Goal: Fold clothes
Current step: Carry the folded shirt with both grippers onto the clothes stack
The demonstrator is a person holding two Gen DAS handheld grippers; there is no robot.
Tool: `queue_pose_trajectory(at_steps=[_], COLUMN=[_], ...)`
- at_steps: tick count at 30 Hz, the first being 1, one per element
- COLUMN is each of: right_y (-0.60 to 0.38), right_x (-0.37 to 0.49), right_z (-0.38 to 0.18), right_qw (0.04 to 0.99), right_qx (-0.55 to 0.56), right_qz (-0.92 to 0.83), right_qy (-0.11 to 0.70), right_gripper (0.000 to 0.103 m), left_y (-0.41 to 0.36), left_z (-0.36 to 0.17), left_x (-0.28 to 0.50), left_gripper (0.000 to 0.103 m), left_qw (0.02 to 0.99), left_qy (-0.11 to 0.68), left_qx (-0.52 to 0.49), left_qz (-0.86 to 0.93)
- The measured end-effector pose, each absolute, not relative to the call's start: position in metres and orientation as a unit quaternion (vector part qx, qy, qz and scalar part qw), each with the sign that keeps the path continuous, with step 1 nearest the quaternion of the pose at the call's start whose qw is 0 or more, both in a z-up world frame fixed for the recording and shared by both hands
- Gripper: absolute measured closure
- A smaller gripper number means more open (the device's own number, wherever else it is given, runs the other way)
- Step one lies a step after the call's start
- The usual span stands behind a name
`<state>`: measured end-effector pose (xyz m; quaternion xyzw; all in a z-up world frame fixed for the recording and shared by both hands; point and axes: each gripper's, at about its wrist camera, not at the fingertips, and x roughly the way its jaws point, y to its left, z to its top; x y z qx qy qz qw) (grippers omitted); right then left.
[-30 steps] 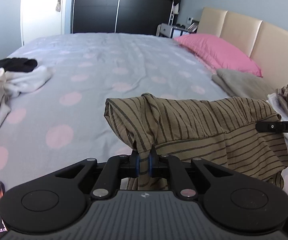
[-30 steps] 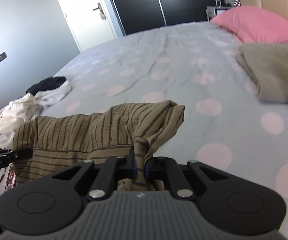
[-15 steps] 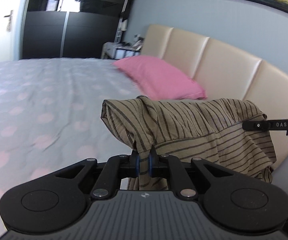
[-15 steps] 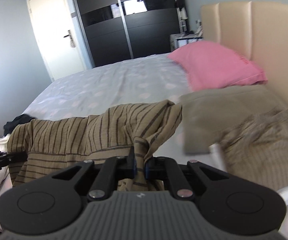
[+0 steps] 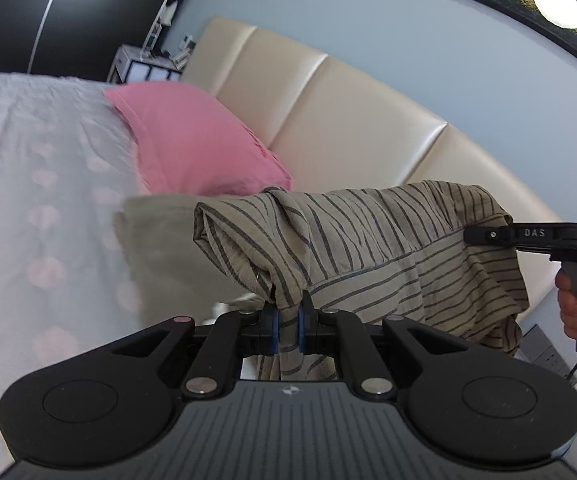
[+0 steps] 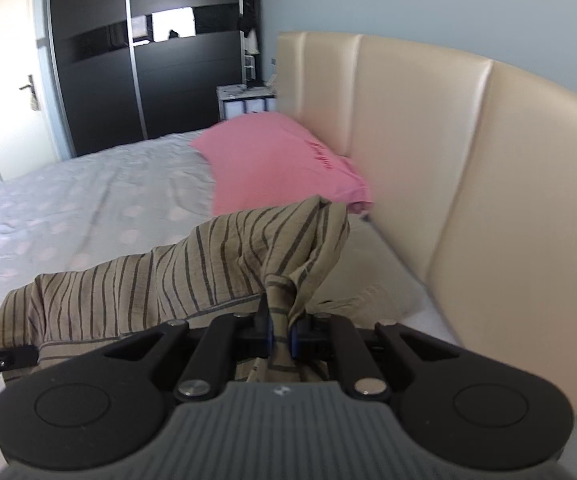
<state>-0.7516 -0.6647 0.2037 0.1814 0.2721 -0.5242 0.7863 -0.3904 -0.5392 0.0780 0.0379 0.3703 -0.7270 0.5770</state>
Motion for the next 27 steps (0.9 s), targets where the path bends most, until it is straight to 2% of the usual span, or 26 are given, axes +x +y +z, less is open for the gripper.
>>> queue_pose_trajectory(at_steps=[8,17,27], right_y=[-0.742,-0.819,-0.869], right_x=[-0.799,-0.791,-0.792], right_z=[0.166,0.062,-0.020], right_qw=[0.748,0.730,0.718], right_qx=[0.209,0.261,0.327], right_qz=[-0.554,-0.552,-0.534], right_qy=[0.300,0.307,0.304], right_gripper=[0.094,0.094,0.094], left_y=[-0.594,-0.648,-0.671], left_z=[0.036,-0.012,-0.059], left_x=[-0.446,-0.441,-0.448], left_gripper=[0.097,0.097,0.096], left_qw=[0.557,0.566,0.552], left_qy=[0.382,0.393,0.418], left_qx=[0.082,0.123,0.148], left_qz=[-0.733,-0.714,-0.706])
